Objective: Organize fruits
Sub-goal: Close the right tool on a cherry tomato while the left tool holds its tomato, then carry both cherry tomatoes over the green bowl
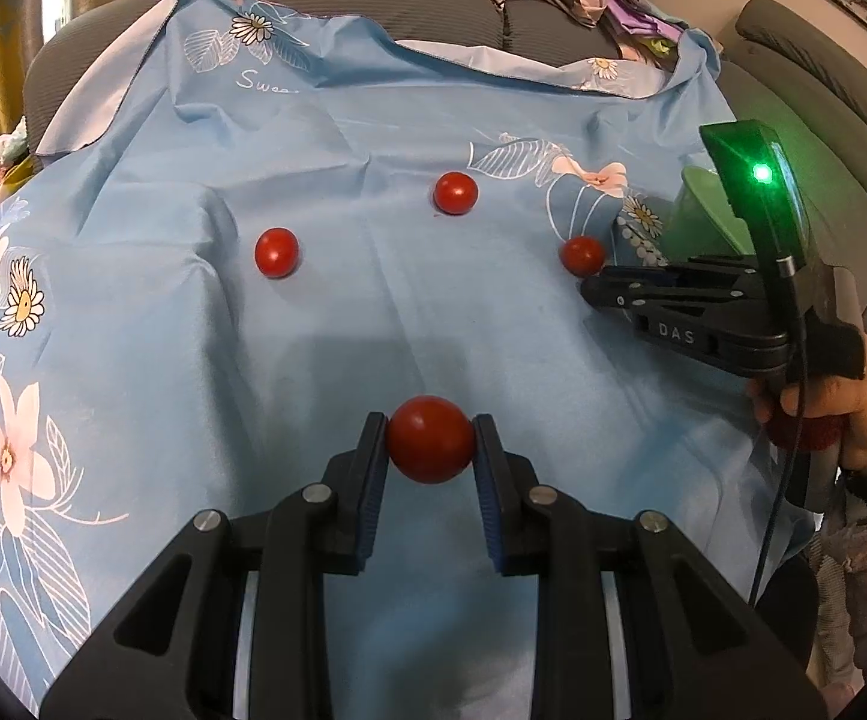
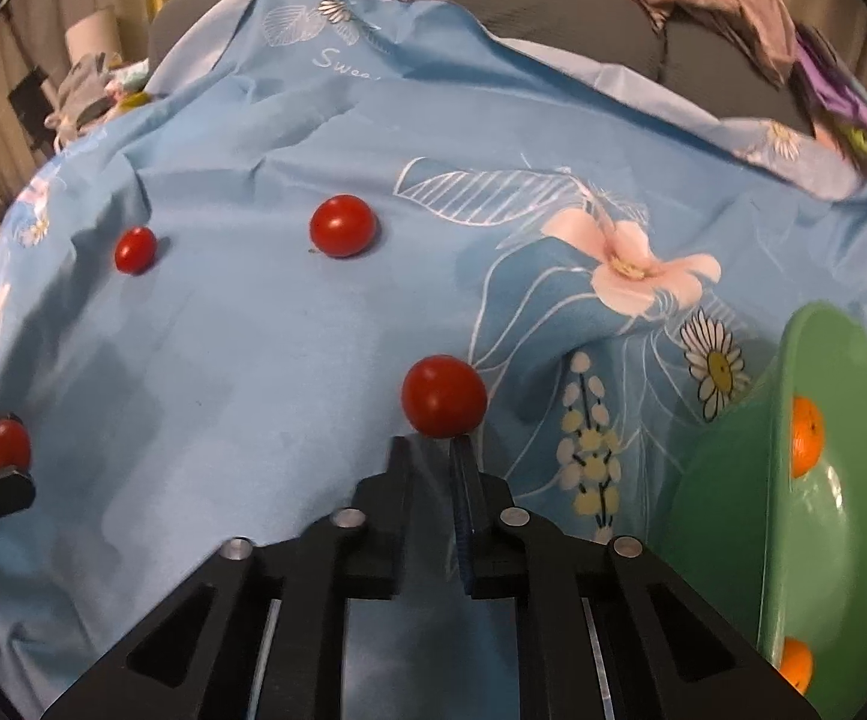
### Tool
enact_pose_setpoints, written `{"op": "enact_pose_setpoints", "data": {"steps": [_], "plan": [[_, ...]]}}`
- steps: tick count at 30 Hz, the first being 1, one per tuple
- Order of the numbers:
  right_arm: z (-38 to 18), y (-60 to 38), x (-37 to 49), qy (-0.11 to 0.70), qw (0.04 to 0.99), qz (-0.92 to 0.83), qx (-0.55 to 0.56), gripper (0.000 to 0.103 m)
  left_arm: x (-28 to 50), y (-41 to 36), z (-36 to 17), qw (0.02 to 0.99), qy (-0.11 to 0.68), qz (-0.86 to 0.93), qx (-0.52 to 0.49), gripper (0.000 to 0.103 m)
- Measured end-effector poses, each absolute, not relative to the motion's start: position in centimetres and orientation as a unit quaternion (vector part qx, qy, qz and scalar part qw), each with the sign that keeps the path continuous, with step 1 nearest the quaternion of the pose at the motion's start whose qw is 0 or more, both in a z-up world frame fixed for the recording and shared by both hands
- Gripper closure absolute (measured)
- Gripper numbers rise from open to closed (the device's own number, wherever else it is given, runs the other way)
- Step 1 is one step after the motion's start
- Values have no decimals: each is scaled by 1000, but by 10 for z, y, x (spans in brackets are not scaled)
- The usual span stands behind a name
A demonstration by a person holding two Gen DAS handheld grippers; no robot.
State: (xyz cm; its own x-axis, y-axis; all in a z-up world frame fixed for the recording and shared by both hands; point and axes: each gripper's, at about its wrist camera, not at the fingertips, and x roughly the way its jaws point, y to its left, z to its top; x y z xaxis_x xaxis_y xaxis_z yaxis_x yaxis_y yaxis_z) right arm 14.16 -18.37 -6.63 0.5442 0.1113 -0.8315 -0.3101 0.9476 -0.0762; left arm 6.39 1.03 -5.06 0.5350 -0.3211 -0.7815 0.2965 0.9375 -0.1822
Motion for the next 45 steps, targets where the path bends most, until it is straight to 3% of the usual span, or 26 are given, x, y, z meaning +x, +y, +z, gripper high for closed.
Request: {"op": "enact_pose_setpoints", "data": {"steps": [2,5,12,25,45], "plan": [[-65,-184,140,464,871,124,-105,87,64,11,-50,876,448,-176,-13,75],[-60,-183,140,458,875,115,-108,76,65,11,-50,877,447,-178,-15,75],[-54,-175,148,440,881,112,-130,70,66,12,-49,877,445,-181,-16,75],[-64,-175,158,453,874,137,-110,73,68,10,-47,877,445,-181,-12,75],[-6,-194,57,376,901,214,-27,73,38,-9,-13,889,418,-188,8,75]]}}
